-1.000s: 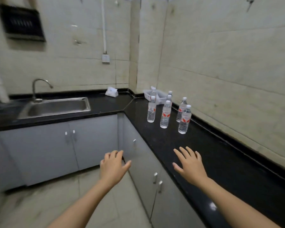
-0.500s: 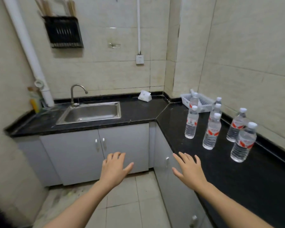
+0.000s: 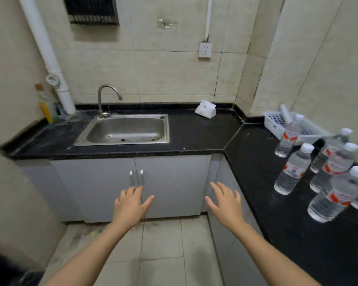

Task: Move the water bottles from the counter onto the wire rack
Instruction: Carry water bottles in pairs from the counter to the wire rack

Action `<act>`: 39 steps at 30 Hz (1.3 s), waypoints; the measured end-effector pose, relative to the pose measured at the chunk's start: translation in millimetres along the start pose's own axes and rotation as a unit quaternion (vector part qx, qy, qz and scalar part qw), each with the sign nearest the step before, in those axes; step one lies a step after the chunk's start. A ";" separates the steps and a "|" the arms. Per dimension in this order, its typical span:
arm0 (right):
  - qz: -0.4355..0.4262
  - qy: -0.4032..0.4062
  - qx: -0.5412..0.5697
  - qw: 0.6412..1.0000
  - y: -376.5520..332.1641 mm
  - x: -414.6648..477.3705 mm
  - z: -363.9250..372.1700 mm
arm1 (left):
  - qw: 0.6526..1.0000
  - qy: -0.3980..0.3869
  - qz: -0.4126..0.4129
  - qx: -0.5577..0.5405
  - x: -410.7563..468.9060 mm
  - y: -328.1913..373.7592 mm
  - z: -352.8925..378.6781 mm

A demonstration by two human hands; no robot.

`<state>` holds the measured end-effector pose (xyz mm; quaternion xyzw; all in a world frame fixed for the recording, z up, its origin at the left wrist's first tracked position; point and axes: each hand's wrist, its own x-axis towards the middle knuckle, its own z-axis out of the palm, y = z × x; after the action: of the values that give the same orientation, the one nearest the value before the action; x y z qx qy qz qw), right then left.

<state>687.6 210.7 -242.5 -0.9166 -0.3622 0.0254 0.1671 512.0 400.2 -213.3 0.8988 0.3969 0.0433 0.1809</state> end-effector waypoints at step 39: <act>0.485 0.483 0.272 0.676 218.4 156.4 -25.6 | 0.889 -0.264 0.371 -0.054 313.2 394.5 167.7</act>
<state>950.3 159.6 -277.6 -0.7626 0.2872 -0.2457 0.5250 1037.8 335.4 -248.2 0.9477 -0.0305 -0.1103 0.2980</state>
